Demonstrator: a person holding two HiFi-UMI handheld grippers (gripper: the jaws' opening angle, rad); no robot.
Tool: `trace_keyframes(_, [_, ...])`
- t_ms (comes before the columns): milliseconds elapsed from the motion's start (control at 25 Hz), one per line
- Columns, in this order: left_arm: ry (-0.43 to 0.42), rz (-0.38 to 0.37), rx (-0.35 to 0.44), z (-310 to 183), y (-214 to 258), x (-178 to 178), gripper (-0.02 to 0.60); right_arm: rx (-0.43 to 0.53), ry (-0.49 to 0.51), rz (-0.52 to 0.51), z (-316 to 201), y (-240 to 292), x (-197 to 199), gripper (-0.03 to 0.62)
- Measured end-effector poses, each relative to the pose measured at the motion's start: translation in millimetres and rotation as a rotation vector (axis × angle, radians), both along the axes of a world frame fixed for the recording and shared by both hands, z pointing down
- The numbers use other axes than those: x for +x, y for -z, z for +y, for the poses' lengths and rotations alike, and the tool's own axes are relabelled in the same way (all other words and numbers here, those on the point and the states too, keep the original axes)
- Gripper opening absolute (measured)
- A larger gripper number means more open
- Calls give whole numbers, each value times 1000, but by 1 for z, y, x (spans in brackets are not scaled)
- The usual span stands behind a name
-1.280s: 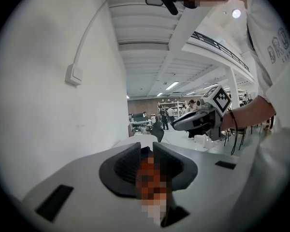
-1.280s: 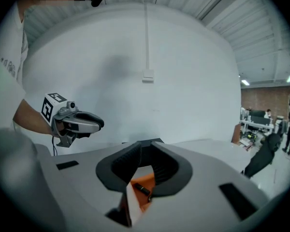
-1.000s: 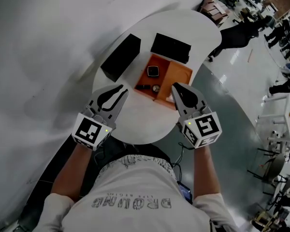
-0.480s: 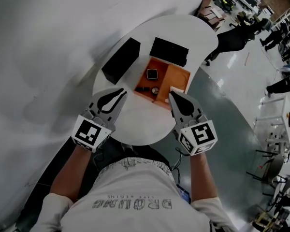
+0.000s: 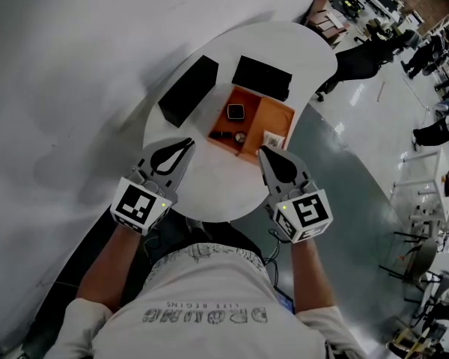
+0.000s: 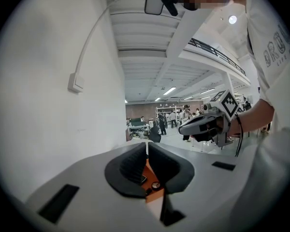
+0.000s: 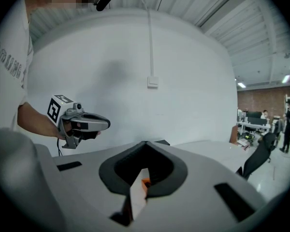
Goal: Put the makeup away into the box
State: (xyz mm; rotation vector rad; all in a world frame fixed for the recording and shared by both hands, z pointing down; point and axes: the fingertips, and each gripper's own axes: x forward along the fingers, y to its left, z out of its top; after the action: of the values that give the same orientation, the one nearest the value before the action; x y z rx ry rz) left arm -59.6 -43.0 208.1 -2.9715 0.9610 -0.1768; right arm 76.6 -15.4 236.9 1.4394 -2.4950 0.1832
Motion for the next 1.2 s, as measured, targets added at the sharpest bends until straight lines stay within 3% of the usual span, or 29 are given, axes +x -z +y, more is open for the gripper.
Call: trace_keyframes(1200, [24, 11, -7, -3, -4, 2, 26, -20, 21, -19, -5, -9, 3, 6])
